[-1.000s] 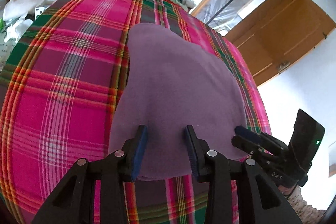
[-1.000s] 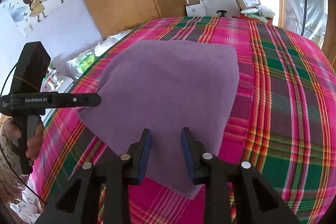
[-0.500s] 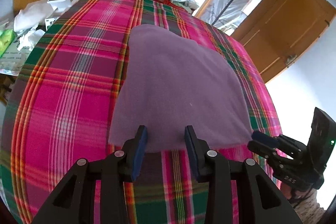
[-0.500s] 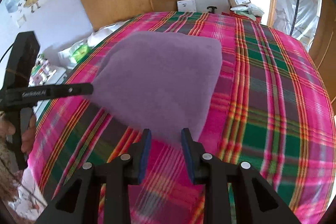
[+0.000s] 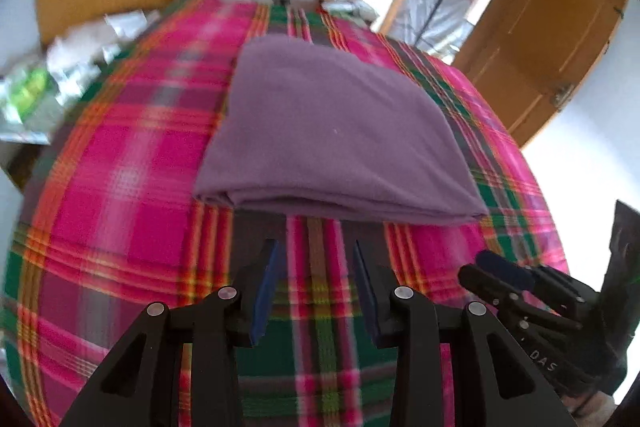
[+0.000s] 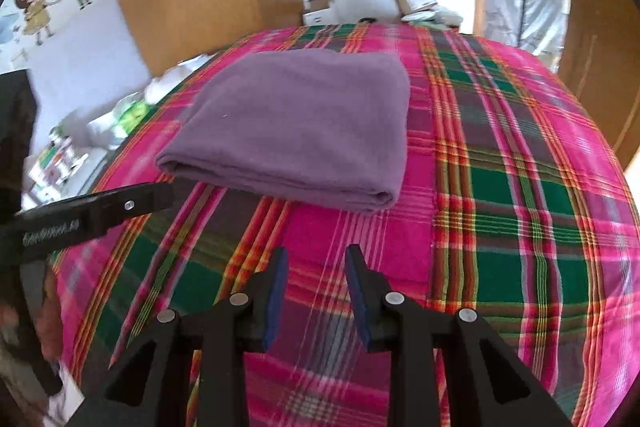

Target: Fold clothes

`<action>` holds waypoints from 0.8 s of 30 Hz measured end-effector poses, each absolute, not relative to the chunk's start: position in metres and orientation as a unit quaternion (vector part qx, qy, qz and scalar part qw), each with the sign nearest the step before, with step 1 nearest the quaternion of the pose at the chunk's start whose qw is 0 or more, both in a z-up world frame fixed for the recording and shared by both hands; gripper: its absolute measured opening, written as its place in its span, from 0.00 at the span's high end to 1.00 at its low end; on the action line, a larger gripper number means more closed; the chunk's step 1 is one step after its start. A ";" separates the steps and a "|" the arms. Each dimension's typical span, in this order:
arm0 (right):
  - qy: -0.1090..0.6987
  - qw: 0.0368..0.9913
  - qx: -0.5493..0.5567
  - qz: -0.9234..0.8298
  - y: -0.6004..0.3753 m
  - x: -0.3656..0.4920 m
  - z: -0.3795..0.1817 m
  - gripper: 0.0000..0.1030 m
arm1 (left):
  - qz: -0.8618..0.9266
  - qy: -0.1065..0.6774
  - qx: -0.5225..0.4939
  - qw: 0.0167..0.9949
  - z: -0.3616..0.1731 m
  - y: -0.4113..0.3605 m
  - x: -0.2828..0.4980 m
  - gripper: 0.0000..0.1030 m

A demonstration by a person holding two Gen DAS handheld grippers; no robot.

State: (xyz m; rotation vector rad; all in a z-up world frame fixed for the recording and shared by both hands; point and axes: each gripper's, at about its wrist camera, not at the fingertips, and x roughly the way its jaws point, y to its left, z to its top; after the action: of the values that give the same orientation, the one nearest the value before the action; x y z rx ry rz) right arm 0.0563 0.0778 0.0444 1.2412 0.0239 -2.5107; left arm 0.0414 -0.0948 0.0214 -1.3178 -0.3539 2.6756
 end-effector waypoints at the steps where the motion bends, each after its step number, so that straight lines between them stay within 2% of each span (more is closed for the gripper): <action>1: 0.008 0.161 0.435 -0.886 0.076 0.055 0.043 0.71 | 0.894 -0.109 -0.431 0.059 0.021 -0.093 0.042 0.63; 6: 0.020 0.135 0.436 -0.889 0.074 0.047 0.037 0.67 | 0.906 -0.075 -0.415 0.028 0.015 -0.083 0.040 0.63; 8: 0.026 0.125 0.438 -0.890 0.074 0.043 0.035 0.59 | 0.904 -0.071 -0.421 0.022 0.008 -0.082 0.036 0.63; 11: 0.034 0.110 0.439 -0.891 0.073 0.038 0.031 0.51 | 0.902 -0.065 -0.427 0.006 0.001 -0.082 0.028 0.63; 18: 0.057 0.096 0.439 -0.891 0.069 0.023 0.026 0.38 | 0.904 -0.072 -0.421 0.004 -0.004 -0.084 0.017 0.61; 21: 0.062 0.101 0.439 -0.891 0.067 0.015 0.026 0.35 | 0.907 -0.073 -0.416 0.008 -0.005 -0.083 0.014 0.57; 24: 0.065 0.098 0.435 -0.893 0.070 0.007 0.024 0.29 | 0.908 -0.075 -0.413 0.015 -0.005 -0.082 0.012 0.50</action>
State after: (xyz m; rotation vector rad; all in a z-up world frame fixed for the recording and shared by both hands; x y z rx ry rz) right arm 0.0074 0.0695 0.0245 1.2863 0.1916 -2.6419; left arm 0.0116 -0.0823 -0.0054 -1.2856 -0.2330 2.8246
